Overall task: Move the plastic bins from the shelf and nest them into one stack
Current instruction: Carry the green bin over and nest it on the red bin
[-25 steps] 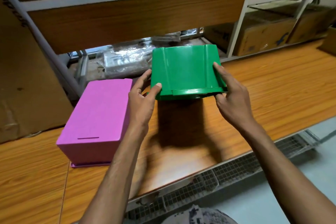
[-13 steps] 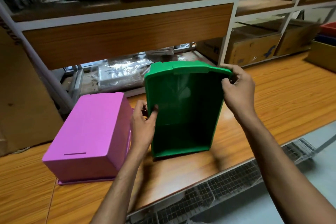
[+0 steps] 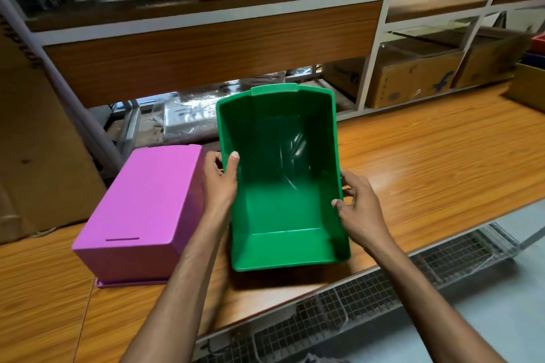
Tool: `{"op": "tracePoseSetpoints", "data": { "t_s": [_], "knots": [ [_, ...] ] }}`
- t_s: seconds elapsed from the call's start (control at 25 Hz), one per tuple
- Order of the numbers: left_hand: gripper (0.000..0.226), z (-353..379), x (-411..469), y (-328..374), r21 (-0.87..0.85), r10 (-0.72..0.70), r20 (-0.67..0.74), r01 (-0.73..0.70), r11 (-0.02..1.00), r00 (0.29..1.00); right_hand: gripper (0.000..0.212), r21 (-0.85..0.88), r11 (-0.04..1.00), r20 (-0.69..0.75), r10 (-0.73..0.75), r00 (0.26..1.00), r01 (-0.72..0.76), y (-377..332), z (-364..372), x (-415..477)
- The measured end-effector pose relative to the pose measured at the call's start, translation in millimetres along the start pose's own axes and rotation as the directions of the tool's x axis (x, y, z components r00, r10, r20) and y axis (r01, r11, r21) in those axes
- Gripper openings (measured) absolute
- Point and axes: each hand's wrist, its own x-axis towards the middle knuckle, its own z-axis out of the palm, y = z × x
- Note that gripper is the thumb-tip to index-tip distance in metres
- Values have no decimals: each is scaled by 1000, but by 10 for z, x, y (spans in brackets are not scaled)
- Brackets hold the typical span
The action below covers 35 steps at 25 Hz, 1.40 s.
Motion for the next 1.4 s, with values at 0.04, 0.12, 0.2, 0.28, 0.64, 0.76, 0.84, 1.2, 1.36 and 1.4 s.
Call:
{"op": "tracePoseSetpoints", "data": {
  "t_s": [0.04,0.12,0.2,0.28,0.64,0.76,0.84,1.2,1.36,1.4],
  "knots": [
    [19,-1,-10,3,-12,-37,16,38,999,999,68,-34,999,-18,-31,999,30,-67,-41,19],
    [13,27,-89,11,-33,-109,28,110,993,994,66,-188,972,-75,-155,985,138,-277,-104,-1],
    [16,109,-178,-50,-44,-148,47,150,988,988,68,-384,890,-150,-324,934,248,-509,-117,-47],
    [33,195,-262,-160,-57,-174,108,181,982,979,70,-535,785,-176,-466,867,313,-670,-29,-93],
    [24,169,-477,-182,-173,-257,173,287,942,951,64,-126,975,-270,-211,939,183,-594,-208,58],
    [27,47,-448,127,-215,-185,173,221,951,967,47,269,960,-153,-35,988,76,-514,-421,136],
    [31,-67,-419,295,-201,-170,221,216,955,960,43,436,899,-48,61,997,-34,-444,-516,161],
    [47,-298,-587,432,-48,-47,332,67,997,942,52,169,982,-127,102,987,-80,-327,-517,-268],
    [47,-269,-712,381,-85,3,361,30,996,932,56,89,995,-224,71,972,-53,-289,-625,-562],
    [47,-240,-744,371,-93,15,375,21,995,927,57,66,996,-255,70,964,-55,-283,-658,-657]
  ]
}}
